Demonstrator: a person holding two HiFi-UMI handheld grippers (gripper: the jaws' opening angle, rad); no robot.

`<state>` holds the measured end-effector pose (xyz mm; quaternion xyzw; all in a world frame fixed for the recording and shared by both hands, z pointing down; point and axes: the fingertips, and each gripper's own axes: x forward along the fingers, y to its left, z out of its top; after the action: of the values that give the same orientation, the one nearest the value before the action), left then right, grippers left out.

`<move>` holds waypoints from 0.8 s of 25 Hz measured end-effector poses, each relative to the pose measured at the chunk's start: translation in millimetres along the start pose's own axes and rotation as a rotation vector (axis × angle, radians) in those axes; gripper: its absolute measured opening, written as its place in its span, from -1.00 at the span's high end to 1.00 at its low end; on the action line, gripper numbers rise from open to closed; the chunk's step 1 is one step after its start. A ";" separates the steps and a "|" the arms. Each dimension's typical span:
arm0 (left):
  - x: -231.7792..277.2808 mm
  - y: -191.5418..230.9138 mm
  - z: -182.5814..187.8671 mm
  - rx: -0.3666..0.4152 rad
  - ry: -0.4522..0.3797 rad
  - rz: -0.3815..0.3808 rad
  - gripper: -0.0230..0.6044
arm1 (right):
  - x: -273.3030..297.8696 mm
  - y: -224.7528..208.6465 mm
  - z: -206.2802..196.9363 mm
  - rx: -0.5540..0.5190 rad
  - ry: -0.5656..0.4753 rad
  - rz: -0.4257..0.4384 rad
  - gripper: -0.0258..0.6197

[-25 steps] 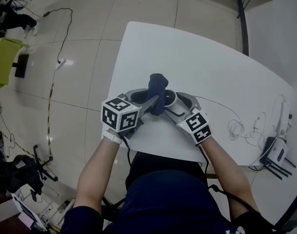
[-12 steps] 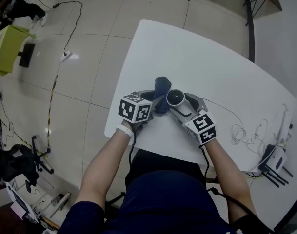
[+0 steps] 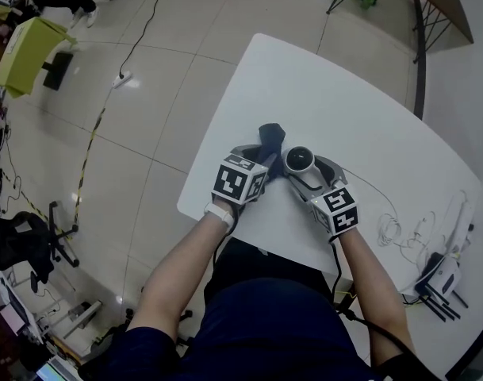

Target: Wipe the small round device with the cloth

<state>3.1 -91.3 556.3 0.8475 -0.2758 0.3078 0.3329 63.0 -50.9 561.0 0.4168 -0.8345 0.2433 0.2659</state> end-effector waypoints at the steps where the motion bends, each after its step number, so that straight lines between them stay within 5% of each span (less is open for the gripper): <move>1: -11.5 -2.0 7.3 0.028 -0.031 0.027 0.63 | 0.8 -0.5 -4.7 -0.013 0.022 -0.001 -0.04; 7: -53.2 -63.4 44.6 0.442 -0.144 0.115 0.63 | 2.6 0.7 -15.4 -0.054 0.062 -0.016 -0.04; 11: -34.8 -108.6 35.4 0.753 -0.090 0.175 0.63 | 1.3 2.5 -12.9 -0.062 0.058 -0.016 -0.04; 13: -27.7 -113.1 28.5 0.821 -0.079 0.214 0.63 | -1.0 3.0 -10.6 -0.064 0.054 -0.017 -0.04; 14: -27.5 -109.7 27.0 0.779 -0.096 0.215 0.63 | -2.4 3.1 -10.1 -0.063 0.051 -0.018 -0.04; 20: -37.3 -57.4 23.1 0.193 -0.231 0.114 0.63 | -11.3 -2.3 -21.1 -0.026 0.051 -0.029 -0.01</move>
<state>24.9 -62.5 493.7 0.8883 -0.3291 0.2515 0.1981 75.7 -32.5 569.8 0.4189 -0.8244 0.2390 0.2962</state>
